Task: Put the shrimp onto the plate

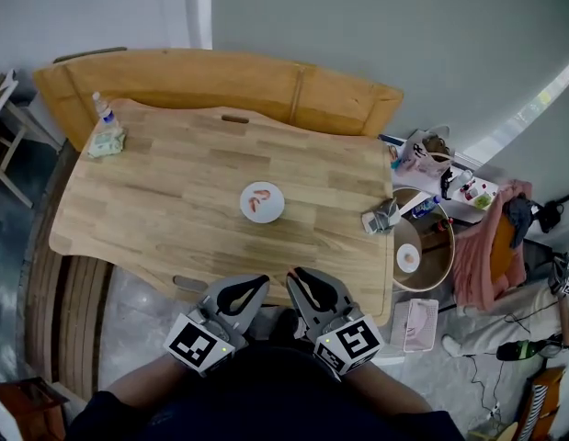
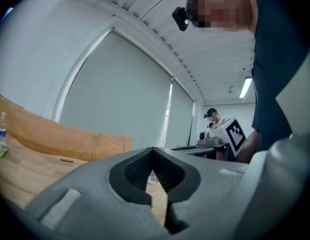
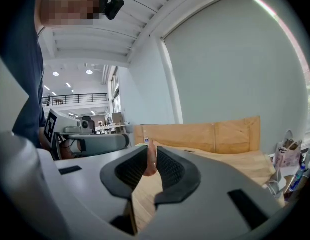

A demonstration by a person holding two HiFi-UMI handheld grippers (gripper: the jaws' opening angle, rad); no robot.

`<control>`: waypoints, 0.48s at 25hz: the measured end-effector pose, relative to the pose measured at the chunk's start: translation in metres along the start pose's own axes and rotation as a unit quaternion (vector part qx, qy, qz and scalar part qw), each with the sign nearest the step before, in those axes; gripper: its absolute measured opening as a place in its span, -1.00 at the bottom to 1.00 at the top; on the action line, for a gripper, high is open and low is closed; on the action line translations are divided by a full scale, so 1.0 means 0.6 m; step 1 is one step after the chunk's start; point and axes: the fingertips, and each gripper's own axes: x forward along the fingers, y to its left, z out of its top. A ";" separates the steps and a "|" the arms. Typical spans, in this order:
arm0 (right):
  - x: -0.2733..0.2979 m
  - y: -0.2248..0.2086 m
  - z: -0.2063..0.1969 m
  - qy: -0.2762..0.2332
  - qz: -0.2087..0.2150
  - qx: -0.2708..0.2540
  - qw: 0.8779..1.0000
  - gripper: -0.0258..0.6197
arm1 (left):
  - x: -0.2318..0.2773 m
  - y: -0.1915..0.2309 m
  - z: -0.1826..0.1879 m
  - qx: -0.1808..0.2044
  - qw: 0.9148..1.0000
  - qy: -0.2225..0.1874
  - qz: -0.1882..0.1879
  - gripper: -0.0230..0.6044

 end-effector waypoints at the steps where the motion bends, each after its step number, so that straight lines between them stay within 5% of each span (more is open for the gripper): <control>1: 0.005 -0.005 0.002 0.003 0.004 -0.001 1.000 -0.72 | 0.005 0.004 0.003 -0.001 1.000 -0.002 0.004 -0.91; 12: 0.053 -0.072 0.004 0.014 0.052 -0.003 0.999 -0.72 | 0.045 0.025 -0.008 -0.010 0.998 0.011 0.061 -0.92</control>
